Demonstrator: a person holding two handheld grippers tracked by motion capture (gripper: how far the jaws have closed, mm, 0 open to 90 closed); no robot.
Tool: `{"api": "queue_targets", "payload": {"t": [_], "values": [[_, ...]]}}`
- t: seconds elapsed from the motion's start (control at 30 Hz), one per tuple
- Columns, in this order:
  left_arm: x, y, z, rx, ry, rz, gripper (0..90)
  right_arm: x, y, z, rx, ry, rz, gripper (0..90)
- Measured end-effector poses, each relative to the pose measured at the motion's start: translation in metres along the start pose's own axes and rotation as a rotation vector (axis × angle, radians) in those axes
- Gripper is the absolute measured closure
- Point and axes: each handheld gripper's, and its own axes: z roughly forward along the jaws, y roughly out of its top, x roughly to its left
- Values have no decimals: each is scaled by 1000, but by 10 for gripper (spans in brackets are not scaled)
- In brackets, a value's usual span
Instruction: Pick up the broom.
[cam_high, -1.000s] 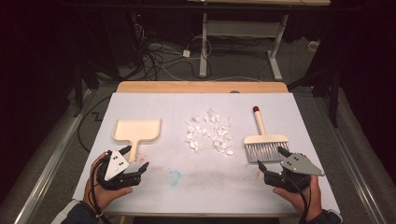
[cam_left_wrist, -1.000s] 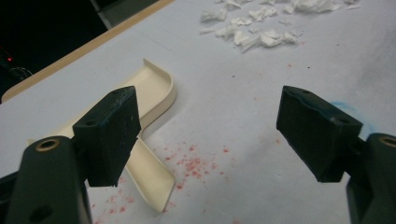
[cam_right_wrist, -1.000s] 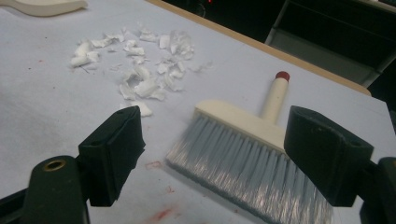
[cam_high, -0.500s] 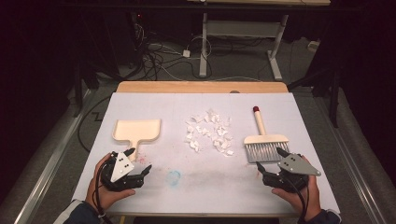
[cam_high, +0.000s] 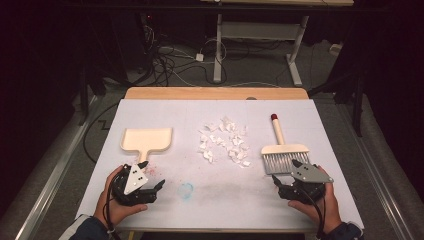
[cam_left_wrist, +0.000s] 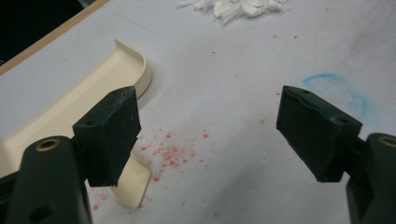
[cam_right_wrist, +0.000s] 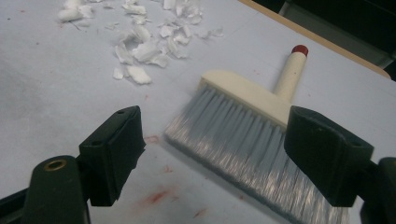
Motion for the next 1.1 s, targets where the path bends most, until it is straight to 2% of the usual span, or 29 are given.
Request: {"api": "queue_targets", "payload": {"t": [0.13,0.27,0.4,0.47,0.5,0.53,0.57,0.67,0.77,0.83,0.97,1.1], "values": [[0,1,2,3,3,2,212,-9,7,1,-7,3,10,200],[-2,0,4,11,6,26,215,-28,18,7,8,-1,45,209],[-4,0,3,13,13,49,216,-51,33,19,77,34,107,243],[-5,0,3,14,14,59,216,-64,44,27,107,21,126,259],[-5,0,3,14,14,59,216,-70,49,31,103,20,134,264],[-5,0,4,17,15,63,216,-70,49,31,103,20,134,264],[-6,0,4,18,15,63,216,-82,59,44,124,24,172,276],[-6,-1,4,24,22,67,216,-98,69,68,212,32,229,361],[-5,-2,5,31,23,67,217,-109,77,91,290,6,261,368],[-5,-2,6,34,23,72,217,-113,80,106,322,23,306,369],[-6,-2,5,37,26,80,217,-110,85,134,415,-19,291,391],[-5,-6,5,55,31,82,220,-108,81,160,515,-60,281,412]]}}
